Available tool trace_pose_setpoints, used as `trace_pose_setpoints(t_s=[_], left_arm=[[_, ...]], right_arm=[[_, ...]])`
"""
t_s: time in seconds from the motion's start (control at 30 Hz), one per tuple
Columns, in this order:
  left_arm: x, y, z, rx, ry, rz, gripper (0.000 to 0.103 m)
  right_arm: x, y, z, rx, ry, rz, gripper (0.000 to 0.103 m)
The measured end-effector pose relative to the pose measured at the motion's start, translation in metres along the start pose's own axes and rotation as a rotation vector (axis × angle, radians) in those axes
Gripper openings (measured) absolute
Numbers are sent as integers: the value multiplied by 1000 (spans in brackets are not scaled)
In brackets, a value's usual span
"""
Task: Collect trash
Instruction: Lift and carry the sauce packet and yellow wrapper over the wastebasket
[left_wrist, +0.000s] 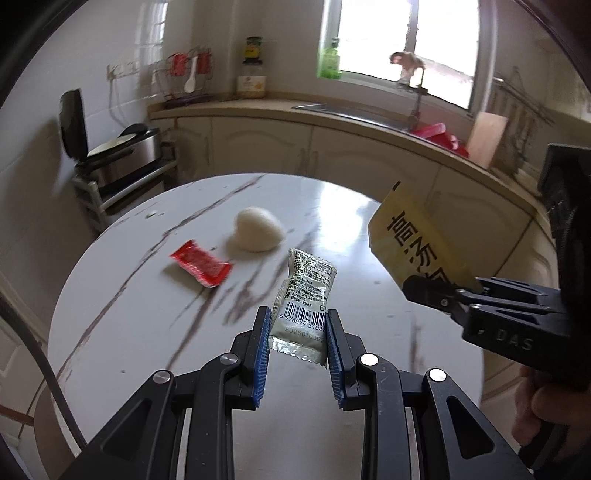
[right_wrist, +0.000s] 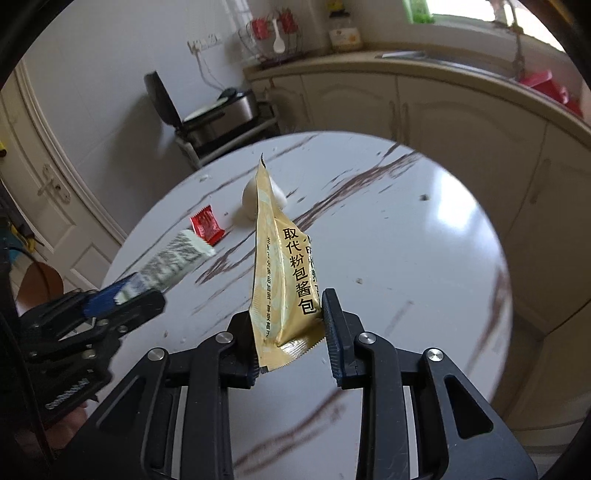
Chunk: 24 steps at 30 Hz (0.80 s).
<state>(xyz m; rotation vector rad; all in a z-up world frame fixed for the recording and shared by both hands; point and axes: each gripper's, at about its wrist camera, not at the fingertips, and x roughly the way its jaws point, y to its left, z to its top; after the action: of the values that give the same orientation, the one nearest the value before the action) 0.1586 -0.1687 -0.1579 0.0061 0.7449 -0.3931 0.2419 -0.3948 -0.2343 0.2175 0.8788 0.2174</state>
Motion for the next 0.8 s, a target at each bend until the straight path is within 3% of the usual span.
trace_pose_setpoints(t_s=[0.17, 0.37, 0.6, 0.8], left_arm=[[-12, -41, -1, 65, -29, -41, 24], [-17, -111, -3, 162, -40, -150, 24], [-2, -189, -15, 266, 8, -272, 24], [27, -235, -29, 350, 78, -339, 24]], right_arm=[[-49, -17, -12, 36, -66, -39, 27], [-114, -59, -48, 124, -135, -127, 27], [-157, -131, -103, 275, -125, -244, 27], [-165, -186, -147, 394, -97, -295, 27]])
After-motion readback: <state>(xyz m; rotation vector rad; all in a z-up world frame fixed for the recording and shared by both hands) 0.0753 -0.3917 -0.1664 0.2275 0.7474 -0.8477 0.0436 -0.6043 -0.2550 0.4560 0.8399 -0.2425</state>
